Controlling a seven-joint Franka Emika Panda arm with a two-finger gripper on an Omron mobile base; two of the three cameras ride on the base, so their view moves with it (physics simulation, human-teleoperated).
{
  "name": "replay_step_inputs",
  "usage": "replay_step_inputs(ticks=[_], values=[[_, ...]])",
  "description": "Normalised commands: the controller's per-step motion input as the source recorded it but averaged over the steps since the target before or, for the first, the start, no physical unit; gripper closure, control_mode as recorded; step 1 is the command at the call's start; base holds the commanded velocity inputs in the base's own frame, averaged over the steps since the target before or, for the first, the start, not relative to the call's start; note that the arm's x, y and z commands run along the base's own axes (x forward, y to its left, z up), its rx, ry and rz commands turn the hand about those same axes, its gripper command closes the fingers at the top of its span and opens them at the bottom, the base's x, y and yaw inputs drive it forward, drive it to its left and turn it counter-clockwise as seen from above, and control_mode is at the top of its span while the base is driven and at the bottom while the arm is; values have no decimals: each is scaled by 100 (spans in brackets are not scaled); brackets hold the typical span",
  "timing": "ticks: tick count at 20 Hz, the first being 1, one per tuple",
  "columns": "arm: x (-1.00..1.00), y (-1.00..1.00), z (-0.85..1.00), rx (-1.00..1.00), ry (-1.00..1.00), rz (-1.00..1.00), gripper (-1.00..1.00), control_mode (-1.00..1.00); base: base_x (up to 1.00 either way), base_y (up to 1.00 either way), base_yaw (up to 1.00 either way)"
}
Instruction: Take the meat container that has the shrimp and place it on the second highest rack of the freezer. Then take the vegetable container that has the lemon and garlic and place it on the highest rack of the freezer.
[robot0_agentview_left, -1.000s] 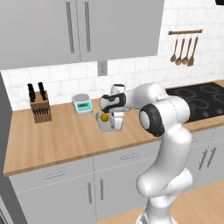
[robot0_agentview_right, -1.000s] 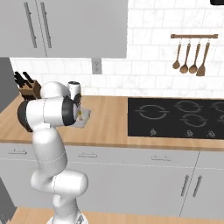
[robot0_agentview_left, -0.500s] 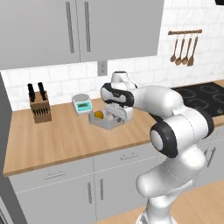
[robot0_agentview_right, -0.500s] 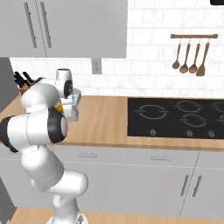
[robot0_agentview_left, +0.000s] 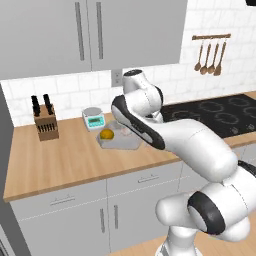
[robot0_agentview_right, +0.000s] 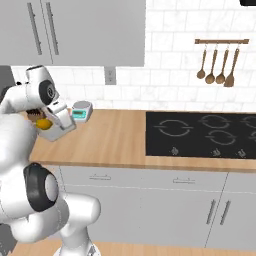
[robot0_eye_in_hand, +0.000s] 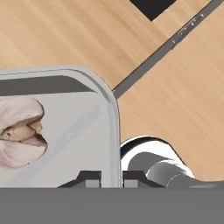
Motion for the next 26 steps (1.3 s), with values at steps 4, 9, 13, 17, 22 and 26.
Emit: replay_step_inputs(ticks=[4, 9, 13, 17, 22, 26], values=[[-100, -10, 67, -1, -33, 21, 100, -100, 0, 0, 0], [-98, -50, 66, 4, -33, 19, 100, -100, 0, 0, 0], [-88, -52, 44, 7, -27, 21, 100, -100, 0, 0, 0], [-79, -32, 23, 2, -17, 22, 100, -100, 0, 0, 0], [-45, -16, 8, 4, -7, 13, 100, 100, -8, -4, 3], [0, 0, 0, 0, 0, 0, 100, 100, -28, -23, 19]])
